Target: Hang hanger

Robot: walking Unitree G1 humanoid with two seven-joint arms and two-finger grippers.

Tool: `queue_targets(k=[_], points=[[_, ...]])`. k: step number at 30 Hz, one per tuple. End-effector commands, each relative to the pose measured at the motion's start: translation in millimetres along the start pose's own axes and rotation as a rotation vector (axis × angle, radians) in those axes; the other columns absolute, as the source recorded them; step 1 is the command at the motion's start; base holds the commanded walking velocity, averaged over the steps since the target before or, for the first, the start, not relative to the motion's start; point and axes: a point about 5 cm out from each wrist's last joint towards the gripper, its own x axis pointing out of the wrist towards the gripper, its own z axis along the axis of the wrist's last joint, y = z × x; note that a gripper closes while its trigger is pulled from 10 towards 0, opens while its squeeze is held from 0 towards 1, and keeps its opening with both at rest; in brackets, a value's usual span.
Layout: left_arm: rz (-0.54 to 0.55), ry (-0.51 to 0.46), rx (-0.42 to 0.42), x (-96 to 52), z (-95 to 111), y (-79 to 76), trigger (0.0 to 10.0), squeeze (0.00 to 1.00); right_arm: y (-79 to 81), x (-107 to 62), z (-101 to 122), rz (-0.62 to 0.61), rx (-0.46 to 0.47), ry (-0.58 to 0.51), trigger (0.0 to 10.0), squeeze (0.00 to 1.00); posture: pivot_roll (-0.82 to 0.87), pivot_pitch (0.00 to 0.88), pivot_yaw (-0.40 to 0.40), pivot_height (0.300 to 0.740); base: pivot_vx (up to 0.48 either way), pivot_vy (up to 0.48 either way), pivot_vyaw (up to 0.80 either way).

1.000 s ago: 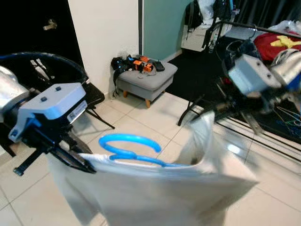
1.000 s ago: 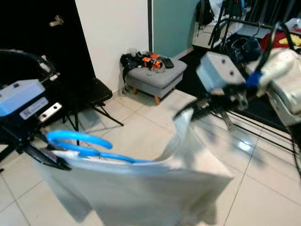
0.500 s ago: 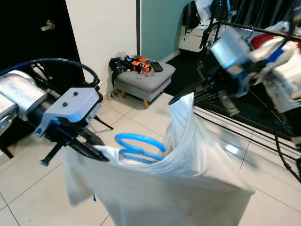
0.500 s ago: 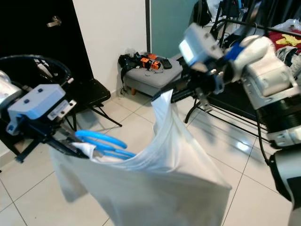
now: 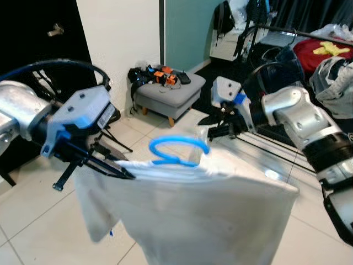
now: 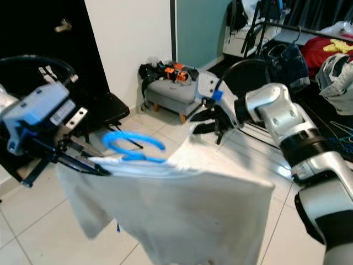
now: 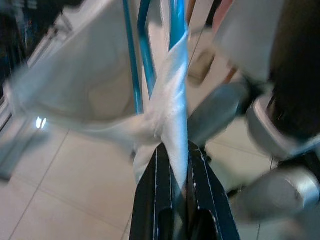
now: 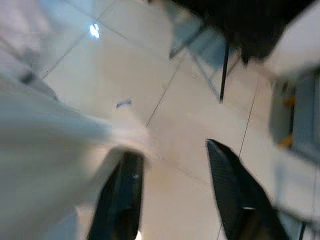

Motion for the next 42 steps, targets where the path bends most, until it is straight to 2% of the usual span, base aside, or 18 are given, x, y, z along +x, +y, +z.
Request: queue_targets(k=[1, 6, 8, 11, 12, 13, 14, 15, 17, 18, 21, 23, 26, 28, 30, 32, 33, 42], points=[[-0.030, -0.075, 0.033, 3.1, 10, -2.5, 10.0, 0.00, 8.3, 7.2, -23, 0.014, 0.070, 0.074, 10.0, 1.00, -0.05, 0.000, -0.018, 0.740, 0.000, 0.000, 0.00], [-0.008, -0.112, 0.013, 6.3, 6, 0.2, 10.0, 0.00, 20.5, 11.6, -40, 0.063, 0.137, 0.071, 10.0, 1.00, -0.05, 0.000, -0.022, 0.740, 0.000, 0.000, 0.00], [0.054, -0.120, -0.046, 10.3, -13, 1.7, 10.0, 0.00, 15.3, 9.5, -46, -0.018, 0.253, -0.027, 10.0, 1.00, -0.06, 0.000, -0.020, 0.740, 0.000, 0.000, 0.00], [0.115, -0.097, -0.080, 12.9, -30, 2.3, 10.0, 0.00, 10.8, 8.2, -51, -0.099, 0.308, -0.078, 10.0, 0.96, -0.06, 0.000, -0.019, 0.740, 0.000, 0.000, 0.00], [0.207, -0.097, -0.120, 16.4, -48, 2.9, 10.0, 0.00, 6.1, 7.1, -60, -0.208, 0.401, -0.127, 10.0, 0.02, -0.06, 0.000, -0.021, 0.740, 0.000, 0.000, 0.00], [0.330, -0.120, -0.165, 19.5, -65, 5.1, 10.0, 0.00, 3.9, 6.2, -70, -0.316, 0.478, -0.172, 10.0, 0.00, -0.07, 0.000, -0.021, 0.740, 0.000, 0.000, 0.00], [0.330, -0.120, -0.165, 19.5, -65, 5.1, 10.0, 0.00, 3.9, 6.2, -70, -0.316, 0.478, -0.172, 10.0, 0.00, -0.07, 0.000, -0.021, 0.740, 0.000, 0.000, 0.00], [0.474, -0.138, -0.219, 22.5, -83, 6.3, 10.0, 0.00, 3.4, 4.2, -82, -0.430, 0.581, -0.217, 10.0, 0.00, -0.07, 0.000, -0.020, 0.740, 0.000, 0.000, 0.00], [0.474, -0.138, -0.219, 22.5, -83, 6.3, 10.0, 0.00, 3.4, 4.2, -82, -0.430, 0.581, -0.217, 10.0, 0.00, -0.07, 0.000, -0.020, 0.740, 0.000, 0.000, 0.00], [0.666, -0.155, -0.301, 24.1, -103, 6.9, 10.0, 0.00, 4.0, 0.0, -97, -0.562, 0.699, -0.252, 10.0, 0.00, -0.08, 0.000, -0.020, 0.740, 0.000, 0.000, -0.80], [0.788, -0.156, -0.358, 24.6, -117, 5.9, 10.0, 0.00, 5.2, -3.2, -107, -0.642, 0.772, -0.268, 10.0, 0.00, -0.08, 0.000, -0.020, 0.740, 0.000, 0.000, -0.80], [1.080, -0.158, -0.528, 27.6, -144, -3.1, 10.0, 0.00, 16.6, -13.2, -136, -0.809, 0.883, -0.226, 10.0, 0.00, -0.09, 0.000, -0.026, 0.740, 0.000, 0.000, -0.80], [1.080, -0.158, -0.528, 27.6, -144, -3.1, 10.0, 0.00, 16.6, -13.2, -136, -0.809, 0.883, -0.226, 10.0, 0.00, -0.09, 0.000, -0.026, 0.740, 0.000, 0.000, -0.80], [1.297, -0.188, -0.656, 35.2, -158, -10.8, 10.0, 0.00, 34.7, -12.7, -160, -0.910, 0.906, -0.124, 10.0, 0.00, -0.08, 0.000, -0.033, 0.740, 0.000, 0.000, -0.79], [1.297, -0.188, -0.656, 35.2, -158, -10.8, 10.0, 0.00, 34.7, -12.7, -160, -0.910, 0.906, -0.124, 10.0, 0.00, -0.08, 0.000, -0.033, 0.740, 0.000, 0.000, -0.79], [1.395, -0.190, -0.684, 39.0, -163, -15.2, 10.0, 0.00, 44.8, -8.9, -169, -0.949, 0.913, -0.083, 10.0, 0.00, -0.08, 0.000, -0.035, 0.740, 0.000, 0.000, -0.79], [1.520, -0.161, -0.727, 48.7, -175, -26.4, 10.0, 0.00, 62.4, -1.4, -182, -1.004, 0.945, -0.033, 10.0, 0.00, -0.09, 0.000, -0.034, 0.740, 0.000, 0.000, -0.79], [1.594, -0.029, -0.661, 58.1, -182, -29.7, 10.0, 0.00, 74.5, 14.2, -176, -0.995, 0.907, -0.033, 10.0, 0.00, -0.11, 0.000, -0.031, 0.740, 0.228, 0.000, -0.60]])
